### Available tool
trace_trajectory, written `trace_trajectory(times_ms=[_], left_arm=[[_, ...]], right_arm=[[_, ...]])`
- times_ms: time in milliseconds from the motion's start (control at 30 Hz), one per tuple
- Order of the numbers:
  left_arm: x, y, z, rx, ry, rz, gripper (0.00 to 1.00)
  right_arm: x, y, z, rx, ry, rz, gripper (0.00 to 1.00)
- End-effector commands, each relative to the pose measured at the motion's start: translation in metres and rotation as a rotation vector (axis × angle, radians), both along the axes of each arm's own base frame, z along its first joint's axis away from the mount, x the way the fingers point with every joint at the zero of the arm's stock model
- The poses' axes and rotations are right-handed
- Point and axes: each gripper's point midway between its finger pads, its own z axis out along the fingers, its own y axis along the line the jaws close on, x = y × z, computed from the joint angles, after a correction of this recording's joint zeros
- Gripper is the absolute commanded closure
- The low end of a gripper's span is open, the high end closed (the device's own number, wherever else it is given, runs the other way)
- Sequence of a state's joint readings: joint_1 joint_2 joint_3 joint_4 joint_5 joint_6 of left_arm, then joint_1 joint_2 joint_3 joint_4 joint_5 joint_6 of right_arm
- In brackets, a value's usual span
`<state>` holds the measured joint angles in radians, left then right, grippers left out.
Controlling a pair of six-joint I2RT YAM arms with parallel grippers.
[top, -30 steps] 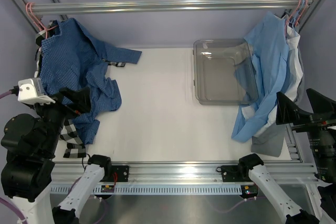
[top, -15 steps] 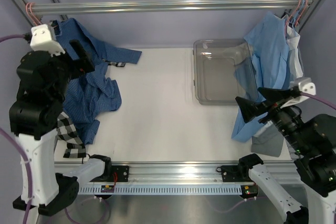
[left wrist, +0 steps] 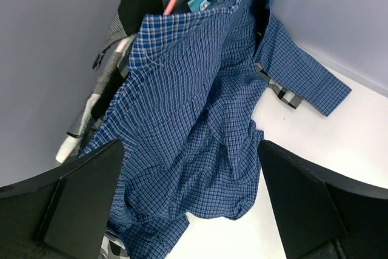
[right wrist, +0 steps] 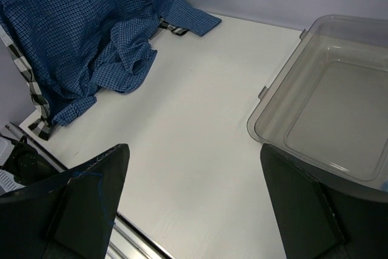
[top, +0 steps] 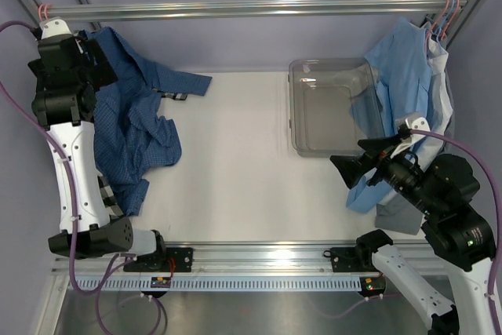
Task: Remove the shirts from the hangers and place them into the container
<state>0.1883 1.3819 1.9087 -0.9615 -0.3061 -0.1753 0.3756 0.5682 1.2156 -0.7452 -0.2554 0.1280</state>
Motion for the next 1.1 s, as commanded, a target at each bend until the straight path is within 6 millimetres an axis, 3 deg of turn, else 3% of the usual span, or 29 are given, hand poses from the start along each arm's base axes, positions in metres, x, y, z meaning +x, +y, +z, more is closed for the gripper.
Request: trace_trajectory(times_ms=[0,100,200,1067], left_arm=[[-0.005,0.001,0.028,0.068,-0.089,-0.034,0.01],[-0.019,0.017,0.019,0.134,-0.034,0.016,0.01],[-0.022,0.021,0.013,0.156,-0.018,0.017,0.01],[0.023,0.053,-0.030,0.160,0.128,0.082,0.01]], right_arm=[[0.002,0.006,0.000,-0.001,-0.008,0.026,0.01],[0.004,0.011,-0.005,0.002,0.012,0.045,0.01],[0.004,0.017,-0.010,0.007,0.027,0.076,0.01],[0.022,0.020,-0.047,-0.095,0.071,0.055,0.01]])
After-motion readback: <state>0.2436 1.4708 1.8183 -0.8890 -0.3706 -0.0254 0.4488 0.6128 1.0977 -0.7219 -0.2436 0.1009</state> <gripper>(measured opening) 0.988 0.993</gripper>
